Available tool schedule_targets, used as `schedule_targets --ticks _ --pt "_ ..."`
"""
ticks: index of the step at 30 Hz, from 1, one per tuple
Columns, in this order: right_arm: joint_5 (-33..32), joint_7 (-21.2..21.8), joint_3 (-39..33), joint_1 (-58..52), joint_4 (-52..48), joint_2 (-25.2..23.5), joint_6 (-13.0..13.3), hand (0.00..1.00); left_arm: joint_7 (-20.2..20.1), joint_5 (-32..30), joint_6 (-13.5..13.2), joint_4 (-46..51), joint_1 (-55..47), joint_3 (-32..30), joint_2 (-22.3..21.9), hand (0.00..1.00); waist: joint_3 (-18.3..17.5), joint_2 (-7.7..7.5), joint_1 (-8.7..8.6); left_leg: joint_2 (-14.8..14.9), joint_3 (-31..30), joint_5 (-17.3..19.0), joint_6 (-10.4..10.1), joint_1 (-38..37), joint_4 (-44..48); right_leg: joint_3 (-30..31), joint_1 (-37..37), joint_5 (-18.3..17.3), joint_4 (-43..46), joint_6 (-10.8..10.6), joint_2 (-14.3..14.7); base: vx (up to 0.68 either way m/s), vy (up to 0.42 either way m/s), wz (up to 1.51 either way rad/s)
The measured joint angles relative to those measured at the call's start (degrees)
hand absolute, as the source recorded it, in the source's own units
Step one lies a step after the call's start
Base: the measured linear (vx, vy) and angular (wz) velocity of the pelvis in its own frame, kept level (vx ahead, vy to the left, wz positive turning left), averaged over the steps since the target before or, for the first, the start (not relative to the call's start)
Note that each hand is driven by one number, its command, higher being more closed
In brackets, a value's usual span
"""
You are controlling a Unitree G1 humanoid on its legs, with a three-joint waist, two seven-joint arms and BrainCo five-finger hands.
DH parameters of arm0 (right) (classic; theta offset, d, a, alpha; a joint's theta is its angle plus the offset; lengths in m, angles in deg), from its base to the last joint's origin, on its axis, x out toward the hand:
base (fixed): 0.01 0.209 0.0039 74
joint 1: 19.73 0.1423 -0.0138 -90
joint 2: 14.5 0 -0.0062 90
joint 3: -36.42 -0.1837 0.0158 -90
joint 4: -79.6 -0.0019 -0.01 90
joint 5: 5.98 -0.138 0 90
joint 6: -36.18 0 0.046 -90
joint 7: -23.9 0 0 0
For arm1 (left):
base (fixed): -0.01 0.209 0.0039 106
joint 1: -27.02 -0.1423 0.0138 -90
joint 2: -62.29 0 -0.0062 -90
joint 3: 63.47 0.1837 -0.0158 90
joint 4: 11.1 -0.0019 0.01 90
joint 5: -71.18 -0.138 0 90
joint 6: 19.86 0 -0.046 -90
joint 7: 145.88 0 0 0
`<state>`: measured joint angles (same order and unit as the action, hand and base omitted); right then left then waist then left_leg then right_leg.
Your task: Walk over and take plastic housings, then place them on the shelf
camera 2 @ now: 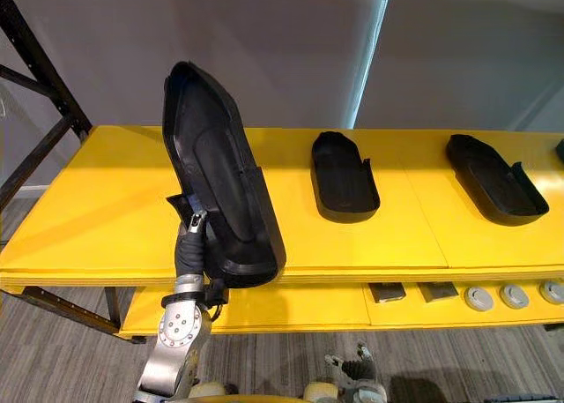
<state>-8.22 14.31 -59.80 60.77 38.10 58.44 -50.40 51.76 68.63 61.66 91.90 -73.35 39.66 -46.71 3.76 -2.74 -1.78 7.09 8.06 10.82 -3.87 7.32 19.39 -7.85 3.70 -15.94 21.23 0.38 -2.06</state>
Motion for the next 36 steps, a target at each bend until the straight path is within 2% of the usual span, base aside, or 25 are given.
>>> schedule_targets --ticks 4,6,8,14,18,25,27,32,36 --pt "0.0 0.0 0.0 -0.8 0.0 -0.9 0.0 0.0 0.0 -0.4 0.0 0.2 0.0 -1.6 0.1 1.0 -0.9 -0.74 0.04 1.1 1.2 -0.6 -0.1 -0.6 -1.8 0.8 -1.6 2.7 -4.9 0.1 1.4 0.06 -0.006 -0.19" --pt "0.1 0.0 0.0 -1.1 0.0 -1.1 0.0 0.0 0.0 -0.5 0.8 0.2 -0.1 -2.8 0.1 1.0 -1.1 -1.0 0.83 1.8 3.3 -0.9 -0.1 -1.9 -2.8 2.5 -2.6 4.6 -7.7 -0.2 1.9 0.07 0.039 -0.38" --pt "0.1 0.1 0.0 -1.2 0.0 -1.2 0.0 0.0 0.1 -1.7 1.1 0.2 0.1 -3.9 0.2 1.0 -1.2 -1.0 0.92 1.8 4.1 -0.9 -0.1 -2.3 -3.2 3.2 -3.2 5.5 -9.2 -0.5 2.0 0.04 0.049 -0.25" --pt "0.8 1.3 0.1 -2.4 -0.1 -0.8 0.0 0.0 2.6 -5.4 4.0 -0.7 2.3 -9.3 3.5 1.0 -2.6 -0.69 0.96 1.9 5.5 -1.3 0.1 -2.8 -4.7 4.9 -3.5 8.0 -12.4 -0.6 2.2 -0.01 0.033 -0.16" --pt "2.0 2.3 0.5 -2.6 -0.4 -0.5 -0.1 0.0 4.8 -7.2 6.2 -4.1 8.3 -15.7 6.6 1.0 -3.0 -0.58 0.97 1.9 6.4 -2.0 0.2 -1.6 -6.9 6.5 -2.2 9.9 -14.4 -0.5 2.6 -0.08 0.01 -0.16" --pt "2.9 2.4 0.5 -2.6 -1.4 0.0 -1.0 0.0 5.5 -7.2 9.0 -7.3 10.3 -19.6 8.4 1.0 -3.3 -0.5 0.85 2.9 7.6 -2.7 0.0 1.6 -6.4 8.0 1.1 11.5 -15.6 0.0 3.6 -0.04 -0.009 -0.14" --pt "2.9 2.4 0.5 -2.7 -2.2 0.0 -1.5 0.0 5.8 -7.2 10.8 -9.5 12.2 -20.4 8.5 1.0 -3.2 -0.4 0.8 3.0 7.4 -2.7 -0.1 2.5 -5.1 8.0 1.8 11.7 -15.6 0.0 3.9 0.04 0.001 0.0" --pt "3.0 2.4 0.6 -2.5 -2.9 0.0 -1.5 0.0 5.8 -7.8 12.1 -11.7 15.5 -21.9 9.7 1.0 -3.1 -0.21 0.93 3.9 7.6 -2.7 0.0 4.0 -4.4 8.2 3.1 13.0 -15.6 -0.1 4.3 0.0 0.003 -0.03" --pt "3.0 2.5 1.1 -2.2 -3.2 0.3 -1.5 0.0 5.7 -9.9 13.4 -15.1 18.3 -22.9 12.5 1.0 -2.8 -0.06 0.96 4.0 7.7 -2.4 0.4 5.5 -3.7 9.1 4.2 13.2 -15.7 -0.1 4.3 -0.05 0.01 -0.08"
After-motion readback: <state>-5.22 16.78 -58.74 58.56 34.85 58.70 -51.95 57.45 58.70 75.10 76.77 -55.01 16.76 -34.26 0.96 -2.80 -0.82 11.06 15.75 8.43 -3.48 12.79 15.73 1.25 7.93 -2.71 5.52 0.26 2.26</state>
